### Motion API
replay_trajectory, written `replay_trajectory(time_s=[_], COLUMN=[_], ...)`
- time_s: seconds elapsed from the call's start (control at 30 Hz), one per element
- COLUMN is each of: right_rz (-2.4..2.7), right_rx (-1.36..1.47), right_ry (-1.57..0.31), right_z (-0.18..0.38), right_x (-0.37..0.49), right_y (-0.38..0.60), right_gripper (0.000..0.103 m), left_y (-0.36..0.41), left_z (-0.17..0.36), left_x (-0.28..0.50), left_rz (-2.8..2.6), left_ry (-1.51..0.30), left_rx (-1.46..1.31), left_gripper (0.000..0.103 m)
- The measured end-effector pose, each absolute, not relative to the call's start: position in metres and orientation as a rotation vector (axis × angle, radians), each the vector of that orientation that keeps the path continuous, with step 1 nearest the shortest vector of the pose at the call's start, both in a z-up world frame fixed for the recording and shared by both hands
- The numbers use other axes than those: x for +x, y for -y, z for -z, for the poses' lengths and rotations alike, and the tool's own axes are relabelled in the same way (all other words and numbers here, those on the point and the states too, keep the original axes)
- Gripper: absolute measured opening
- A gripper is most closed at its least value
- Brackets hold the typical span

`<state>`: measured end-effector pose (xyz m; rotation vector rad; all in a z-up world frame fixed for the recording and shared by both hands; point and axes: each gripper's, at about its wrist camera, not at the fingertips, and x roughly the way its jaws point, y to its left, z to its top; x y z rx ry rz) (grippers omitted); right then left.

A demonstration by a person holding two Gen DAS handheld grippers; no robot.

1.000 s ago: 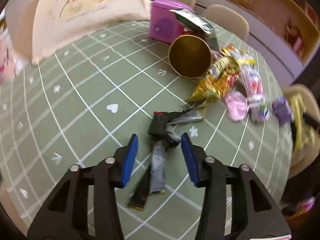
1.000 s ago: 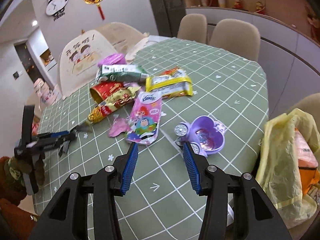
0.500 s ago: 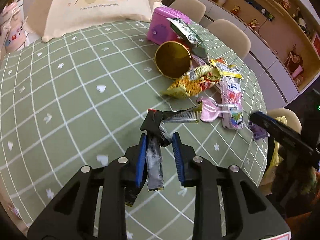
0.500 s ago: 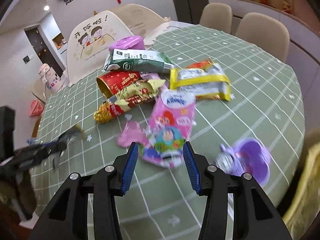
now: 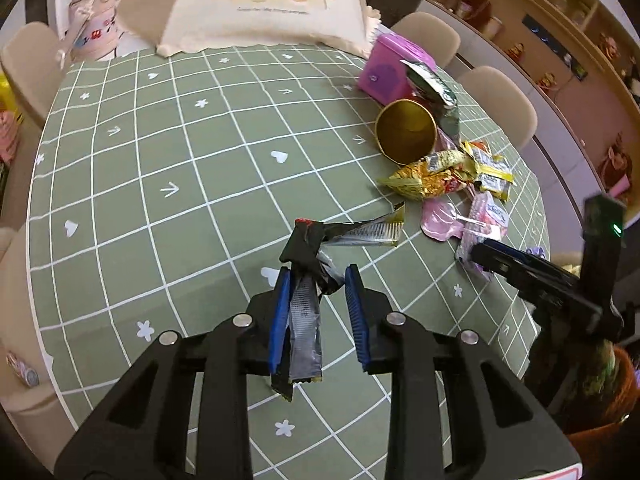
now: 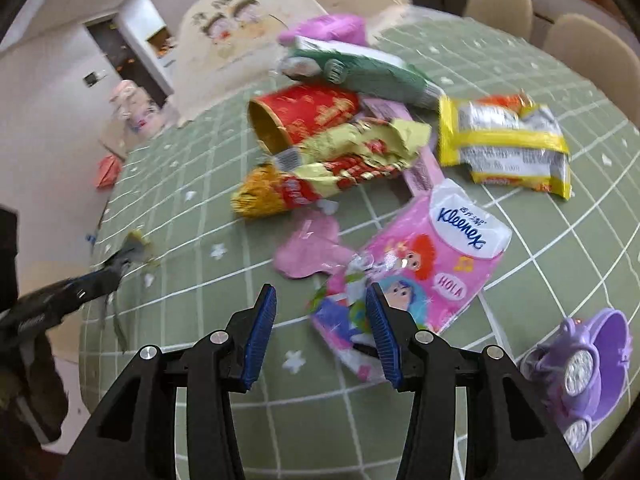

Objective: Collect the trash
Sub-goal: 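Grasp the pink Kleenex tissue pack with the right tool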

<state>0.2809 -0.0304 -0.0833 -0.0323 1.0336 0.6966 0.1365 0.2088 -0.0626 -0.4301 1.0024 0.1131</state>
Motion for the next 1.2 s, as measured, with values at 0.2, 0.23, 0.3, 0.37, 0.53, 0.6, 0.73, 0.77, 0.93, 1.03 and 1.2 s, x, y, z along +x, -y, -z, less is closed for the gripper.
replay_trajectory(time_s=[0.2,0.23,0.3,0.37,0.53,0.6,0.73,0.77,0.93,1.03,1.2], right_rz=[-0.513,-0.501,-0.486,-0.479,-0.49,-0.523,-0.478,-0.433,-0.277,-0.238,-0.202], right_rx=[0.068,0.086,0.082,0.058,0.099,0.086,0.103,0.123,0.181,0.188,0.153], right_ry=[-0.992,-1.024,-1.033,-1.022,-1.03,-1.033,-1.066,-1.068,-1.043,-1.01,-0.952], right_z=[0.073,0.078,0.083,0.084,0.084,0.083,0.092,0.097,0.109,0.111,0.111], right_x=[0.289,0.289,0.284,0.279,0.274,0.269,0.261,0.262,0.275,0.285,0.297], right_y=[0.072,0.077,0.082,0.084,0.079,0.069,0.067,0.07,0.079,0.075,0.062], right_gripper=[0.045,0.045,0.044,0.044,0.044,0.044,0.044,0.044,0.044,0.044,0.049], left_y=[-0.199,-0.196,-0.191,-0.189,-0.191,-0.192,-0.197,-0.198,-0.202,-0.203,-0.205], left_z=[0.066,0.065,0.064,0.062,0.062,0.061,0.065,0.067,0.073,0.075,0.075], left_x=[0.147,0.149,0.154,0.157,0.169,0.172,0.179,0.182,0.192,0.198,0.207], left_rz=[-0.081,-0.074,-0.059,-0.051,-0.031,-0.015,0.014,0.025,0.08,0.111,0.161], left_ry=[-1.013,-1.014,-1.014,-1.011,-1.019,-1.019,-1.029,-1.034,-1.058,-1.063,-1.066], left_rx=[-0.428,-0.422,-0.405,-0.396,-0.383,-0.373,-0.374,-0.376,-0.38,-0.367,-0.334], left_gripper=[0.025,0.025,0.025,0.025,0.025,0.025,0.026,0.026,0.026,0.026,0.026])
